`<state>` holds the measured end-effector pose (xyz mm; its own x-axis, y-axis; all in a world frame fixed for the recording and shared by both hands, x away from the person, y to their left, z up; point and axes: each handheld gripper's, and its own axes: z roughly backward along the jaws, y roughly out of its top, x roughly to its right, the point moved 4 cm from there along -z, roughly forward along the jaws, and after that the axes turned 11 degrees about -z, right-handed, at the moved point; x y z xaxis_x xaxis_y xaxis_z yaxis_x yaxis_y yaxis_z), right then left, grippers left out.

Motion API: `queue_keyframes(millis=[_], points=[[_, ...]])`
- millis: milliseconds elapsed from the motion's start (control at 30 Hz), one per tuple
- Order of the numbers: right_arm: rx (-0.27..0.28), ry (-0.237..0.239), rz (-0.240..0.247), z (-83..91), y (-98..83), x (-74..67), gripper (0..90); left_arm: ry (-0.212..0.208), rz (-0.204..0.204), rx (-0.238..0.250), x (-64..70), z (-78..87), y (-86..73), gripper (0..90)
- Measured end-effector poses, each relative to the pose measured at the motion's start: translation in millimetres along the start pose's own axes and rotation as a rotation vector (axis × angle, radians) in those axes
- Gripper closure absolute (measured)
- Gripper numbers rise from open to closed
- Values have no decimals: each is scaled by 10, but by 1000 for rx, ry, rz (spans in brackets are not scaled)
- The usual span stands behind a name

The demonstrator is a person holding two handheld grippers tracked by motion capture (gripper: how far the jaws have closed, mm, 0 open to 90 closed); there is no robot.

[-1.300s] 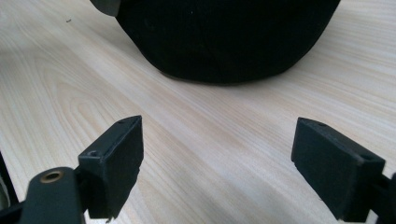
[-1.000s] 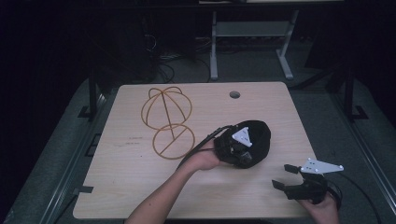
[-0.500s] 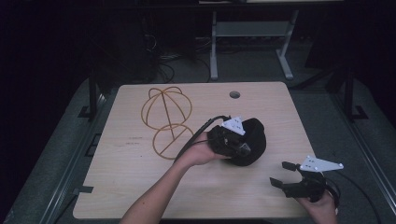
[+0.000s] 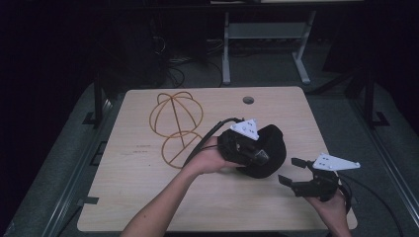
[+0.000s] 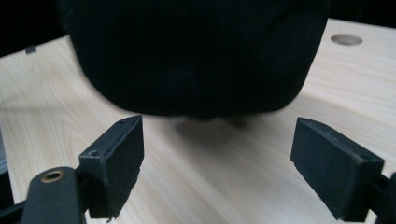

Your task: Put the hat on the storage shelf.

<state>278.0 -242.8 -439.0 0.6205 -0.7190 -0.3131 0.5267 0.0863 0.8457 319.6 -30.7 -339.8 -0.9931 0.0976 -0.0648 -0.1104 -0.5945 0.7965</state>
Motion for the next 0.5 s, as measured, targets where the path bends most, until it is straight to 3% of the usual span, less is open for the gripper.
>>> queue_keyframes(millis=[233, 300, 367, 500], points=[[11, 23, 7, -45, 16, 20, 180, -67, -60, -35, 116, -101, 55, 817], [4, 28, 6, -50, -3, 22, 221, -78, -76, -42, 124, -124, 80, 817], [4, 45, 12, -43, -18, 21, 324, -88, -76, -44, 141, -153, 102, 819], [5, 93, 7, -29, -42, 43, 471, -111, -117, -66, 191, -186, 146, 823]])
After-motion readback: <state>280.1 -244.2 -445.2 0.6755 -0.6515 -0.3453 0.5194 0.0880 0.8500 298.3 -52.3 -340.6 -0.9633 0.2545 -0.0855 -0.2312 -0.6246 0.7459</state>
